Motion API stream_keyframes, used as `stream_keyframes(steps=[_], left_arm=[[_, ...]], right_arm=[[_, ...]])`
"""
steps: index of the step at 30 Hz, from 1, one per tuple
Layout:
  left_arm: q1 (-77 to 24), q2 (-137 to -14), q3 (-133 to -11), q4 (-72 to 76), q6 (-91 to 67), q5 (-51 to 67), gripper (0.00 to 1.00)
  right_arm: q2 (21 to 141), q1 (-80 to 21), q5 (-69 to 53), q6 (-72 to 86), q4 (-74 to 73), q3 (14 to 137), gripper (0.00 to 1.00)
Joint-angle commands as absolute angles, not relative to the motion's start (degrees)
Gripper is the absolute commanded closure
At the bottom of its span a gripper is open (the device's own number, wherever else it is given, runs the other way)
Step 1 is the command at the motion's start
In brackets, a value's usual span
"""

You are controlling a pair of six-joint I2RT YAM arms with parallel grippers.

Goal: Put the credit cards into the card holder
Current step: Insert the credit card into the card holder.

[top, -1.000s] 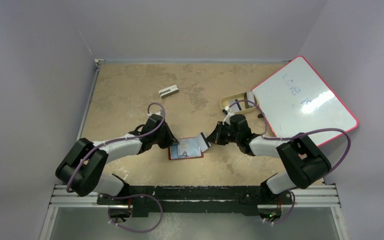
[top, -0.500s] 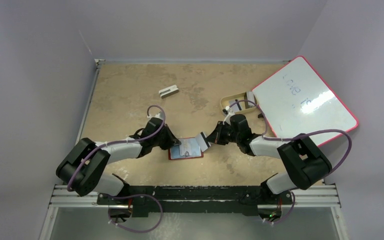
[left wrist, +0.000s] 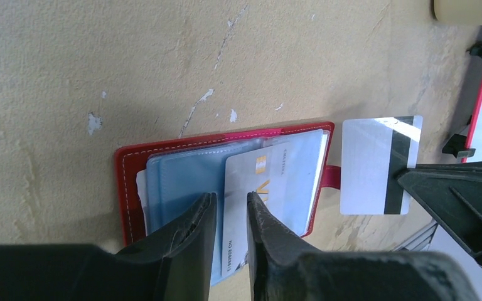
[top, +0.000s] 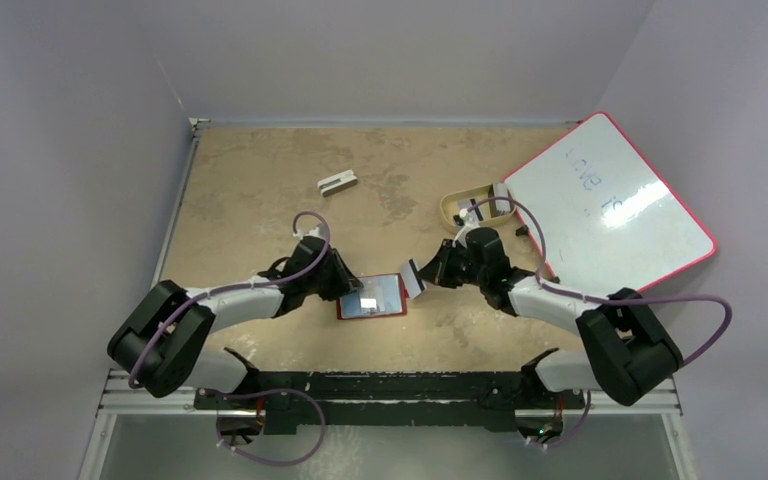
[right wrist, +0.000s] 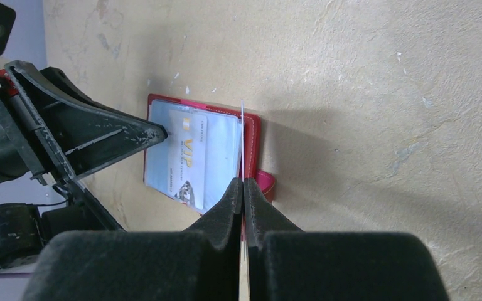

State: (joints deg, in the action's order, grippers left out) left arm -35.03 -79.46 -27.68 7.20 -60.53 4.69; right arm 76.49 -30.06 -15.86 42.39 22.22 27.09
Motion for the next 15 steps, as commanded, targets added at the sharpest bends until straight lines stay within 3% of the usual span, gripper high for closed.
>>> stream_keyframes(steps=[1,15], left_arm=[[-35.4,-77.3,-29.5,5.2,-60.9,3.1,0.75],[-39.7,-80.5,-30.0,7.0,-63.9,1.9,0.72]], right_arm=[[76.0,-30.3,-14.2,42.4,22.5,27.0,1.0],[78.4,-31.0,-14.0,43.1,25.0,25.5,1.0]])
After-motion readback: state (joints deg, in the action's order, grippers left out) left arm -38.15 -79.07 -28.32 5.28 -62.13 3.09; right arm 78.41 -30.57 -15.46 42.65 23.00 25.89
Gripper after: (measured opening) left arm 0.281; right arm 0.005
